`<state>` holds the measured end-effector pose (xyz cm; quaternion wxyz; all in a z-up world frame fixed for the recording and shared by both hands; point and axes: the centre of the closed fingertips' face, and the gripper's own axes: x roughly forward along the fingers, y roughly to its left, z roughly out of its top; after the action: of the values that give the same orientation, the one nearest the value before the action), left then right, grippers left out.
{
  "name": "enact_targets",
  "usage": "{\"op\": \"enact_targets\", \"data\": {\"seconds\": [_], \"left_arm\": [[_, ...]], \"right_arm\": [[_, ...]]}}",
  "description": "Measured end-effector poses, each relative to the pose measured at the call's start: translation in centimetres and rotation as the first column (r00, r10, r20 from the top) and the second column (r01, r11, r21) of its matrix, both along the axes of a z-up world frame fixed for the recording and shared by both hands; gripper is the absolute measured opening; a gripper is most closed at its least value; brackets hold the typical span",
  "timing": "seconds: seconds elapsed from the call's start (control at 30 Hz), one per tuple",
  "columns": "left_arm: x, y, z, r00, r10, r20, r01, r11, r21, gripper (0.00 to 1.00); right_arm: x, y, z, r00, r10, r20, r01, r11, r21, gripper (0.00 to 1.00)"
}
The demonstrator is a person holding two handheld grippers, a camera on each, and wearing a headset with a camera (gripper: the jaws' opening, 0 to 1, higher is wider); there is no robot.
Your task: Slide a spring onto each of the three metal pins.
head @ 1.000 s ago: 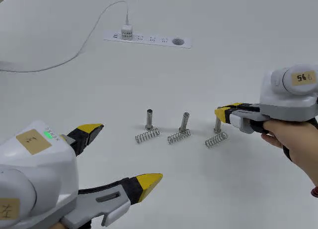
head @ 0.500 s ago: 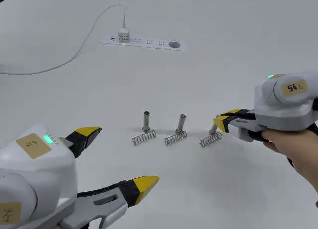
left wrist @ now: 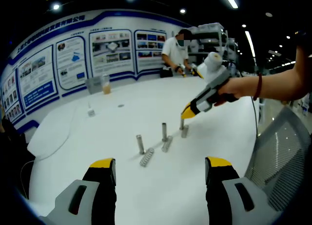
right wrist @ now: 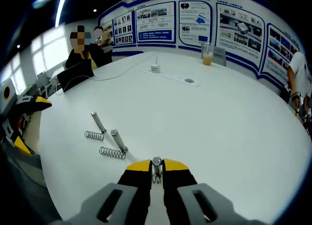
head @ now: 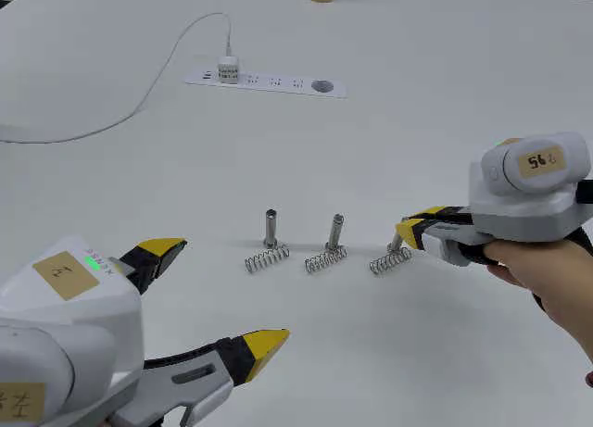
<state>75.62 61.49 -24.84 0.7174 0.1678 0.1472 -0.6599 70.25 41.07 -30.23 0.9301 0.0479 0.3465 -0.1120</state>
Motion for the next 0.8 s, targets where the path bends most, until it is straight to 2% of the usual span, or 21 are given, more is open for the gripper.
{"op": "enact_targets", "data": {"seconds": [0.2,0.4,0.53,0.7,0.8], "left_arm": [[0.2,0.0,-0.1,1.000,-0.002,0.006,0.002,1.000,0.007,0.75],[0.4,-0.1,-0.1,1.000,-0.010,0.014,0.010,1.000,0.011,0.74],[0.6,-0.2,-0.2,1.000,-0.010,0.015,0.010,1.000,0.012,0.72],[0.9,-0.6,-0.7,1.000,-0.018,0.000,0.018,1.000,0.018,0.68],[1.3,-0.9,-1.0,1.000,-0.025,0.011,0.025,0.999,0.029,0.63]], "right_arm": [[0.0,0.2,0.0,1.000,0.007,0.002,-0.007,1.000,-0.002,0.09],[-0.2,0.2,0.4,1.000,0.001,0.024,-0.001,1.000,0.007,0.17],[-0.3,0.5,1.0,0.998,0.000,0.061,-0.001,1.000,0.026,0.22],[-0.5,1.1,1.7,0.995,0.000,0.102,-0.004,0.999,0.043,0.28],[-0.6,1.2,2.3,0.988,-0.018,0.153,0.011,0.999,0.040,0.31]]}}
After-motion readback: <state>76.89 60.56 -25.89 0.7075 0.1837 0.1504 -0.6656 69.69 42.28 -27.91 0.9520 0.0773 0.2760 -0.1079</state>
